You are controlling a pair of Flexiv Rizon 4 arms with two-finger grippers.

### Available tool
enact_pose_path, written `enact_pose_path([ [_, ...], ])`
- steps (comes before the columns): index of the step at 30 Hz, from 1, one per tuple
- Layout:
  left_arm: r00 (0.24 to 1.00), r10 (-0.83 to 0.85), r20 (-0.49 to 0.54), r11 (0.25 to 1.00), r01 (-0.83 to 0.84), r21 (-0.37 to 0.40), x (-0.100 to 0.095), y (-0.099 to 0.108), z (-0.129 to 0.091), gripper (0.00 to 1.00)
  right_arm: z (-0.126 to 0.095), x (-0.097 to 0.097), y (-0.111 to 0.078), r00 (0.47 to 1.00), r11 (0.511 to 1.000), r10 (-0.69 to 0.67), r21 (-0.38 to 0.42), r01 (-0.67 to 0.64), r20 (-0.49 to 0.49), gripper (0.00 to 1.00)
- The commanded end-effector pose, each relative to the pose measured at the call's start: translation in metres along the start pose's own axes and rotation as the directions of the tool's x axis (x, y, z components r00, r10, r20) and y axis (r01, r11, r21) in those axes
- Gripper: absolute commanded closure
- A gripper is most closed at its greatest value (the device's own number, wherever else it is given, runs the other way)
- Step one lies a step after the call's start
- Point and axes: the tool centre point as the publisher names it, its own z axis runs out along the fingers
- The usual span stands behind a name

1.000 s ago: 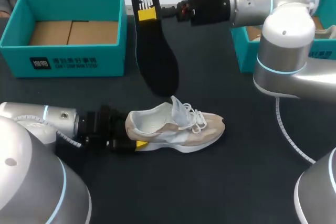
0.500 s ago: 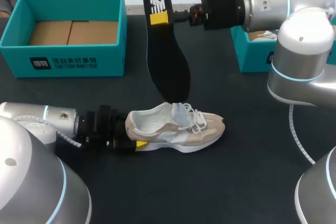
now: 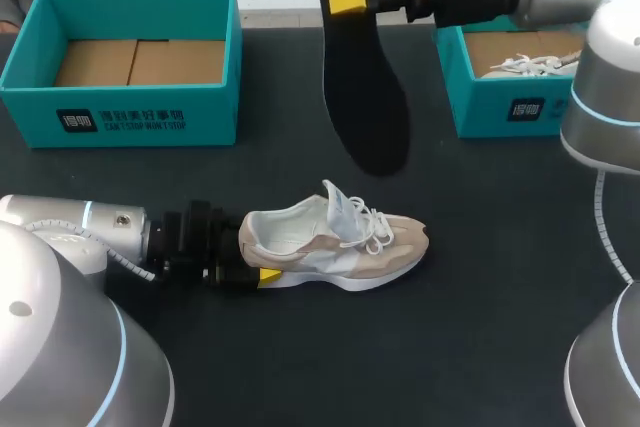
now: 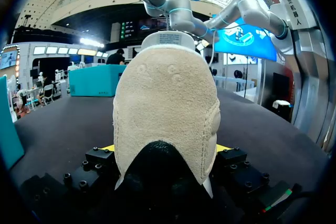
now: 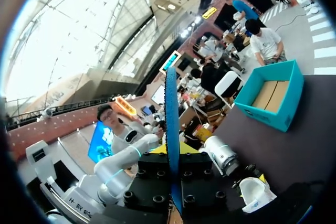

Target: Take the shoe out of the shoebox, open the shoe tongue, remove and reinsert the insole, then place the shoe into the shoebox

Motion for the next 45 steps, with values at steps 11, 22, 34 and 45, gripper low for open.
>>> enact_pose_path([
  [11,1.000,0.000,0.000,1.000,0.000,-0.003,0.001,0.003,0.000,1.00,-0.021,0.041,-0.043,0.999,0.998,0.052,-0.020,-0.052,0.002,1.00],
  [22,1.000,0.000,0.000,1.000,0.000,-0.003,0.001,0.003,0.000,1.00,-0.014,0.066,-0.076,0.993,0.989,0.114,-0.090,-0.115,-0.014,1.00],
  [34,1.000,0.000,0.000,1.000,0.000,-0.003,0.001,0.003,0.000,1.00,-0.007,0.083,-0.088,0.991,0.982,0.132,-0.132,-0.132,-0.008,1.00],
  [45,1.000,0.000,0.000,1.000,0.000,-0.003,0.001,0.003,0.000,1.00,-0.004,0.086,-0.089,0.994,0.984,0.112,-0.141,-0.109,0.011,1.00],
])
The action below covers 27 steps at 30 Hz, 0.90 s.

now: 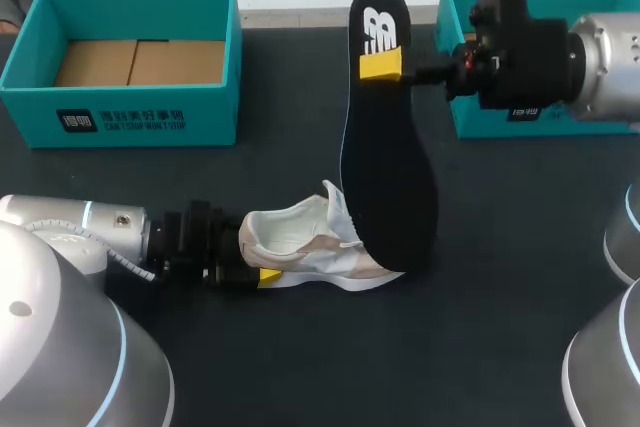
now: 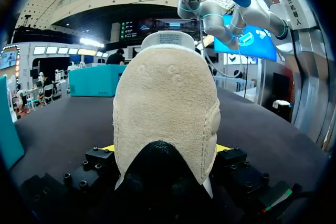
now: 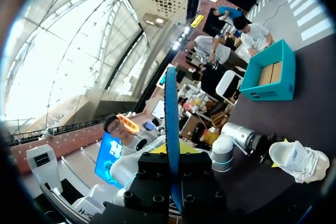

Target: Take the shoe out of the shoebox, open the shoe tongue, remove and reinsert the insole, then place the shoe into the shoebox

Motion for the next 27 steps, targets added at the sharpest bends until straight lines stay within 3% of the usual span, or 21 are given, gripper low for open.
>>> enact_pose_path([
  [1,1.000,0.000,0.000,1.000,0.000,-0.002,0.001,0.003,0.000,1.00,0.004,0.001,-0.001,1.000,1.000,0.001,-0.008,-0.001,0.002,1.00],
  [12,1.000,0.000,0.000,1.000,0.000,-0.002,0.001,0.003,0.000,1.00,0.004,0.001,-0.001,1.000,1.000,0.001,-0.008,-0.001,0.002,1.00],
  [13,1.000,-0.002,0.000,1.000,0.002,-0.016,0.002,0.002,-0.001,0.96,0.004,0.001,-0.001,1.000,1.000,0.001,-0.008,-0.001,0.002,1.00],
  [14,1.000,-0.006,-0.004,1.000,0.006,-0.015,0.005,0.000,-0.003,0.00,0.004,0.001,-0.001,1.000,1.000,0.001,-0.008,-0.001,0.002,1.00],
  [22,0.999,-0.035,-0.024,0.998,0.034,-0.056,0.009,-0.010,-0.016,0.00,0.004,0.001,-0.001,1.000,1.000,0.001,-0.008,-0.001,0.002,1.00],
  [27,0.999,-0.029,-0.033,0.988,0.023,-0.151,0.013,-0.020,-0.022,0.00,0.004,0.001,-0.001,1.000,1.000,0.001,-0.008,-0.001,0.002,1.00],
])
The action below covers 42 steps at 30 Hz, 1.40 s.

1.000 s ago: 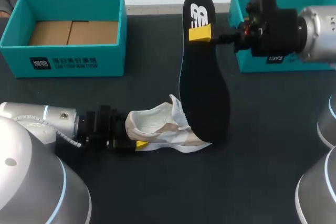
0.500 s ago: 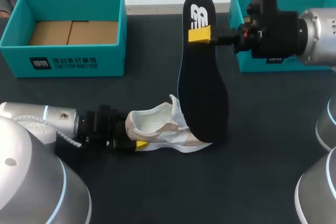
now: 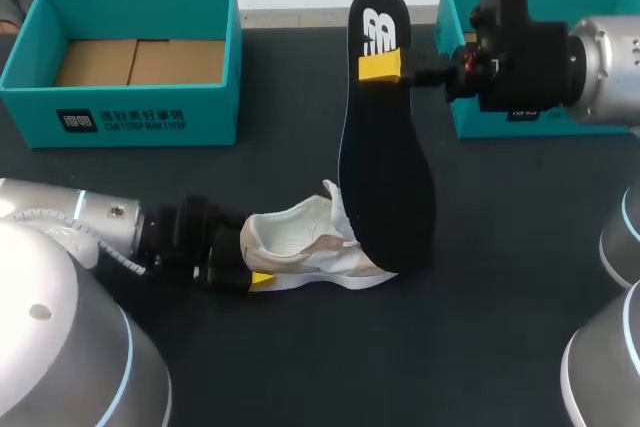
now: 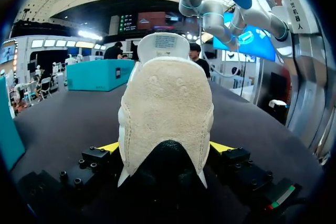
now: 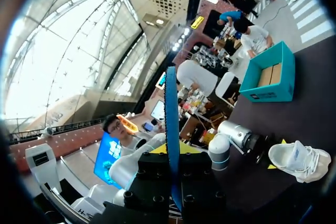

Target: Take the shoe out of the shoebox, open the shoe tongue, remove and reinsert the insole, then place the shoe into the shoebox

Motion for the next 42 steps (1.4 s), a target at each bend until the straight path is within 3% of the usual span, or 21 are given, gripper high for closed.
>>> enact_pose_path([
  [1,1.000,-0.001,0.001,0.996,0.001,-0.090,0.004,-0.016,-0.010,0.00,0.003,-0.001,0.001,1.000,1.000,0.001,0.000,-0.001,0.001,1.00],
  [5,0.998,-0.054,0.028,0.981,0.059,-0.184,0.002,-0.021,-0.016,0.00,0.003,-0.001,0.001,1.000,1.000,0.001,0.000,-0.001,0.001,1.00],
  [19,0.996,-0.077,0.039,0.978,0.083,-0.192,0.002,-0.025,-0.021,0.00,0.003,-0.001,0.001,1.000,1.000,0.001,0.000,-0.001,0.001,1.00],
  [21,0.997,-0.074,0.035,0.957,0.081,-0.278,0.003,-0.032,-0.023,0.00,0.003,-0.001,0.001,1.000,1.000,0.001,0.000,-0.001,0.001,1.00],
  [29,0.997,-0.068,0.036,0.884,0.077,-0.461,0.003,-0.054,-0.036,0.00,0.003,-0.001,0.001,1.000,1.000,0.001,0.000,-0.001,0.001,1.00],
  [37,0.989,-0.129,0.065,0.729,0.139,-0.670,0.003,-0.067,-0.039,0.00,0.003,-0.001,0.001,1.000,1.000,0.001,0.000,-0.001,0.001,1.00],
  [42,0.983,-0.166,0.074,0.644,0.165,-0.747,0.005,-0.073,-0.038,0.00,0.003,-0.001,0.001,1.000,1.000,0.001,0.000,-0.001,0.001,1.00],
])
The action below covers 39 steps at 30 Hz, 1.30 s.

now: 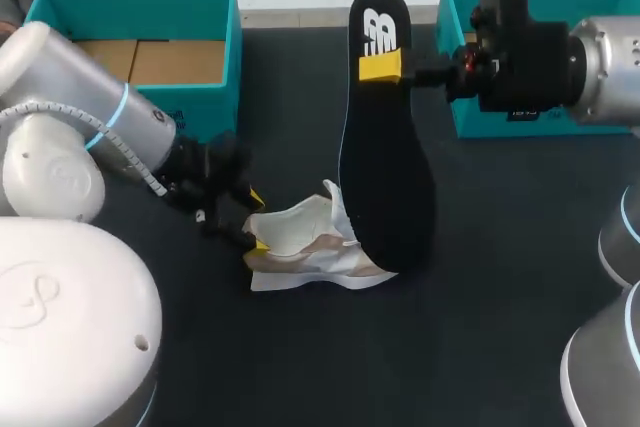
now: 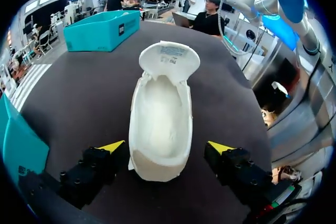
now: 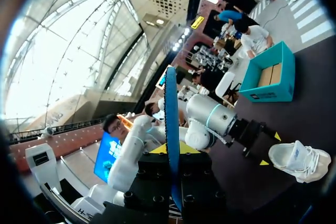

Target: Take the shoe out of the shoebox, open the shoe tongue, remove and reinsert the insole, then place the shoe into the shoebox

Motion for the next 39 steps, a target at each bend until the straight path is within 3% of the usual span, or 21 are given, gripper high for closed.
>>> enact_pose_path([
  [1,1.000,-0.020,-0.011,0.958,0.016,-0.287,0.001,-0.009,-0.005,0.00,0.003,-0.001,0.001,1.000,1.000,0.001,0.000,-0.001,0.003,1.00],
  [3,0.999,0.005,0.048,0.943,0.011,-0.332,0.002,-0.011,-0.005,0.00,0.003,-0.001,0.001,1.000,1.000,0.001,0.000,-0.001,0.003,1.00],
  [14,0.999,0.005,0.048,0.943,0.011,-0.332,0.002,-0.011,-0.005,0.00,0.003,-0.001,0.001,1.000,1.000,0.001,0.000,-0.001,0.003,1.00],
  [19,0.995,0.069,0.077,0.936,-0.038,-0.349,0.001,-0.021,0.001,0.00,0.003,-0.001,0.001,1.000,1.000,0.001,0.000,-0.001,0.003,1.00],
  [23,0.991,0.084,0.101,0.925,-0.039,-0.378,-0.004,-0.023,0.005,0.00,0.003,-0.001,0.001,1.000,1.000,0.001,0.000,-0.001,0.003,1.00],
  [31,0.995,0.053,0.087,0.934,-0.018,-0.358,-0.013,-0.024,0.006,0.00,0.003,-0.001,0.001,1.000,1.000,0.001,0.000,-0.001,0.003,1.00],
  [39,0.996,0.047,0.081,0.936,-0.015,-0.352,-0.035,-0.044,0.020,0.00,0.003,-0.001,0.001,1.000,1.000,0.001,0.000,-0.001,0.003,1.00],
])
